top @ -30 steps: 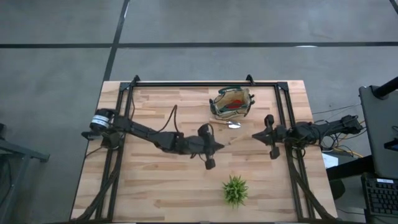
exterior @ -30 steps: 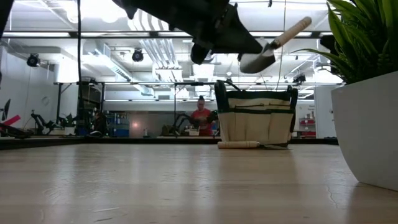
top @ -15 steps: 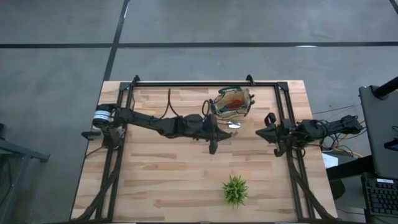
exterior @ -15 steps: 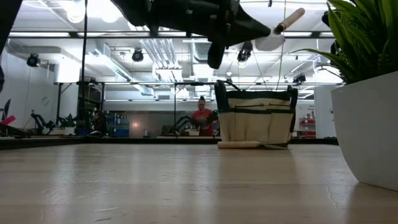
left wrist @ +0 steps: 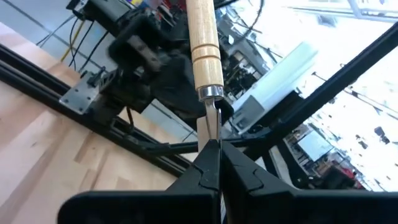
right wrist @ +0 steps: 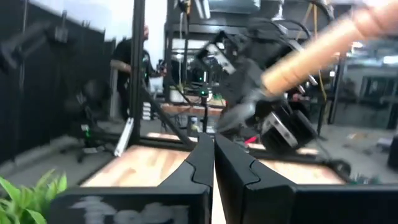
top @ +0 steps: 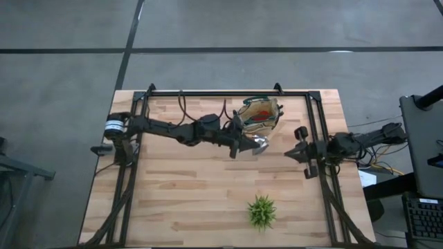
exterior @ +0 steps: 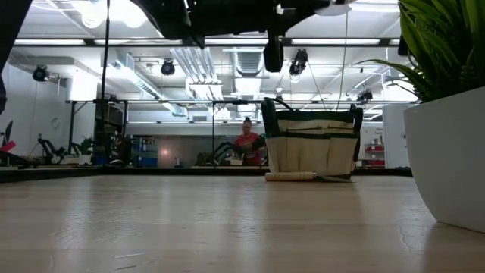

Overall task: Pick & Place Garden tools in Gardening bag
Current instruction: Put the brown trowel into the gardening bag

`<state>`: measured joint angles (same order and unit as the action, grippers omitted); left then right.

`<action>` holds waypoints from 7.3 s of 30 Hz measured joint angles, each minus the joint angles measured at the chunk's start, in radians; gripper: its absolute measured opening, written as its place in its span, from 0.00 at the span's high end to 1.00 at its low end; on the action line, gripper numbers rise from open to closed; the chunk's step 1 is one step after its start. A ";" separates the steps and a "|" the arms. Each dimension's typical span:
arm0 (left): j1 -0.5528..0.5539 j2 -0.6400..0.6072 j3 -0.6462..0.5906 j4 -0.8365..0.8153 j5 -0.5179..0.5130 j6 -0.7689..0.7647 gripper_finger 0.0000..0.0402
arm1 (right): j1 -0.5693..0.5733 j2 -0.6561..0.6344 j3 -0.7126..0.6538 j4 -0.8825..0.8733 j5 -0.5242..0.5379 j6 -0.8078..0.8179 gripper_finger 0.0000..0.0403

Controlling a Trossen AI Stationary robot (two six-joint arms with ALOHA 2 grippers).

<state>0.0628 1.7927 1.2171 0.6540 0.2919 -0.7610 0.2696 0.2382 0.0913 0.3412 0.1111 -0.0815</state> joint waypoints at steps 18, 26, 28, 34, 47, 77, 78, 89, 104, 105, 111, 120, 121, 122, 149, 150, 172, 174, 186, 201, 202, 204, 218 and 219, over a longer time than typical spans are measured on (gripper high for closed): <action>0.047 -0.018 0.000 0.009 0.049 -0.060 1.00 | 0.357 0.612 0.571 -0.467 0.866 -0.406 0.98; 0.047 -0.039 0.001 0.017 0.060 -0.052 1.00 | 0.474 0.854 0.710 -0.502 1.225 -0.554 0.98; 0.044 -0.039 0.001 0.020 0.060 -0.052 1.00 | 0.482 0.908 0.731 -0.502 1.301 -0.590 0.98; 0.041 -0.039 -0.005 0.026 0.060 -0.056 1.00 | 0.483 1.038 0.781 -0.502 1.329 -0.657 0.97; 0.029 -0.039 -0.011 0.027 0.059 -0.055 1.00 | 0.447 1.127 0.843 -0.502 1.359 -0.722 0.68; -0.010 -0.034 -0.012 -0.003 0.042 -0.050 0.99 | 0.378 1.178 0.827 -0.508 1.404 -0.899 0.81; -0.012 -0.034 -0.012 -0.003 0.039 -0.050 0.99 | 0.376 1.178 0.827 -0.507 1.403 -0.899 0.81; -0.019 -0.038 -0.011 -0.049 0.024 -0.050 0.99 | 0.365 1.178 0.844 -0.468 1.378 -0.927 0.83; -0.023 -0.038 -0.040 -0.058 0.023 -0.025 0.99 | 0.362 1.178 0.882 -0.466 1.356 -0.962 0.83; -0.023 -0.038 -0.043 -0.060 0.023 -0.025 0.99 | 0.362 1.178 0.883 -0.466 1.352 -0.966 0.83; -0.023 -0.036 -0.047 -0.062 0.033 -0.045 0.99 | 0.362 1.178 0.883 -0.465 1.317 -0.988 0.83; -0.021 -0.035 -0.048 -0.063 0.030 -0.072 0.98 | 0.362 1.178 0.884 -0.465 1.317 -0.962 0.96; -0.021 -0.035 -0.048 -0.063 0.030 -0.073 0.98 | 0.362 1.178 0.884 -0.465 1.316 -0.956 0.96; -0.021 -0.035 -0.048 -0.063 0.030 -0.073 0.98 | 0.362 1.178 0.884 -0.465 1.317 -0.948 0.97; -0.018 -0.040 -0.055 0.093 0.018 -0.148 0.91 | 0.364 1.173 0.888 -0.450 1.336 -0.707 0.98; -0.017 -0.040 -0.055 0.101 0.018 -0.152 0.91 | 0.364 1.173 0.888 -0.450 1.336 -0.699 0.98; -0.003 -0.040 -0.057 0.149 0.005 -0.151 0.70 | 0.362 1.171 0.888 -0.450 1.320 -0.628 0.98; -0.003 -0.040 -0.057 0.148 0.003 -0.148 0.64 | 0.361 1.171 0.888 -0.447 1.311 -0.623 0.98; -0.001 -0.040 -0.057 0.095 0.040 -0.132 0.53 | 0.355 1.171 0.886 -0.454 1.314 -0.606 0.98; 0.001 -0.043 -0.058 0.087 0.064 -0.156 0.81 | 0.342 1.171 0.885 -0.458 1.328 -0.661 0.98; 0.001 -0.043 -0.058 0.087 0.062 -0.157 0.82 | 0.339 1.171 0.885 -0.458 1.328 -0.669 0.98; 0.001 -0.043 -0.058 0.088 0.062 -0.163 0.84 | 0.332 1.171 0.885 -0.458 1.328 -0.691 0.98; 0.000 -0.043 -0.058 0.075 0.083 -0.214 0.98 | 0.308 1.170 0.885 -0.454 1.320 -0.871 0.79; -0.001 -0.043 -0.058 0.070 0.091 -0.214 0.98 | 0.301 1.170 0.885 -0.455 1.321 -0.884 0.77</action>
<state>0.0623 1.7493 1.1587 0.7241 0.3825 -0.9746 0.5709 1.4082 0.9760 -0.1133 1.4320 -0.9654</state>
